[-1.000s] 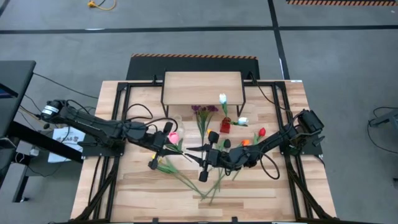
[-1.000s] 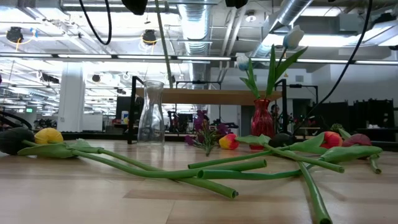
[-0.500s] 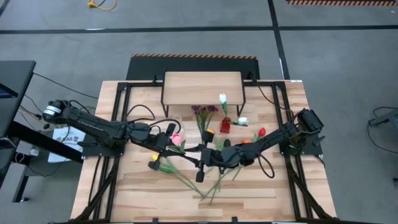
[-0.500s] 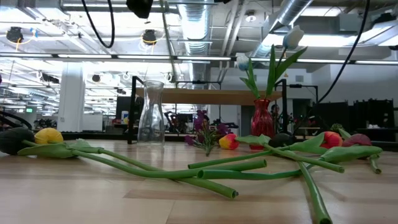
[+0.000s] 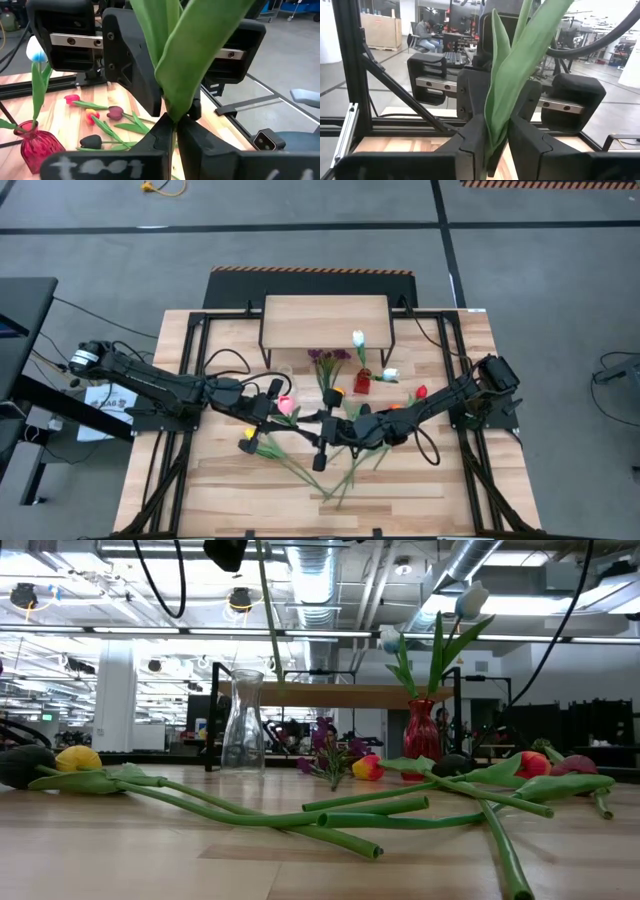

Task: Pick and place flowers into a vace then onto a shelf
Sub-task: Put the pink flower into the red flower vase

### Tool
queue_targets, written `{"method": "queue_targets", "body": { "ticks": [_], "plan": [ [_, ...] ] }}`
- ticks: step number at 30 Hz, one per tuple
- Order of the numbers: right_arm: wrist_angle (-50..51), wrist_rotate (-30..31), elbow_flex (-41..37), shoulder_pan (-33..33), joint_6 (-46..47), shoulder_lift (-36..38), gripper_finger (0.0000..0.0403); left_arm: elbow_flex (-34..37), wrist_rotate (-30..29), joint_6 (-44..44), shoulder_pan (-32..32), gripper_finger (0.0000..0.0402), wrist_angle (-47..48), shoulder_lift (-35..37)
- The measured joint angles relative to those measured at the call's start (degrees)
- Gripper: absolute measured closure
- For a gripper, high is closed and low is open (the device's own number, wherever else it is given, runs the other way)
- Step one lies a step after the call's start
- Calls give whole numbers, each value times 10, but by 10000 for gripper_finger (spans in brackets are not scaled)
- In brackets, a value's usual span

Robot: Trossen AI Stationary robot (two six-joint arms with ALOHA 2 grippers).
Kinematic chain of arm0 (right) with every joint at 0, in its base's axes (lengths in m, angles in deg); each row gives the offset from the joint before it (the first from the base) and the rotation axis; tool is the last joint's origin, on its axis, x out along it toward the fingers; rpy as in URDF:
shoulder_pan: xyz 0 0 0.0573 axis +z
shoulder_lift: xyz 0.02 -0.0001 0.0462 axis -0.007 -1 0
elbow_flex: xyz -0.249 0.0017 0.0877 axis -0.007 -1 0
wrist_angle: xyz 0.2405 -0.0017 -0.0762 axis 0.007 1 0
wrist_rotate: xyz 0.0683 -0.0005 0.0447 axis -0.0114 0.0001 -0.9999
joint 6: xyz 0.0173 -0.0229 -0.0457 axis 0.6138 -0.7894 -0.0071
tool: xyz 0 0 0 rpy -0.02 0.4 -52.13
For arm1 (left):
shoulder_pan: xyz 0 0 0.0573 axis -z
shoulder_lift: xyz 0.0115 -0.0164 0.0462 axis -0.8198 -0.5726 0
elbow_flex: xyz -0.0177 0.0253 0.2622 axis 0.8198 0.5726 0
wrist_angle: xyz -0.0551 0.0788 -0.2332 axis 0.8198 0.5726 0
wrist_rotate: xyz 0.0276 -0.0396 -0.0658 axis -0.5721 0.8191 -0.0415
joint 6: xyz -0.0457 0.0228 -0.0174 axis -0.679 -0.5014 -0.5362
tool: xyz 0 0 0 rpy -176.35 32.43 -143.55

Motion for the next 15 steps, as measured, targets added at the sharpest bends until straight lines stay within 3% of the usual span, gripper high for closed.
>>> {"method": "queue_targets", "body": {
  "ticks": [4,15],
  "plan": [
    [0,1,0,0,0,0,389,0,-3,1,0,389,0,0],
    [2,54,0,5,0,9,400,0,-59,-13,1,361,17,18]
  ]
}}
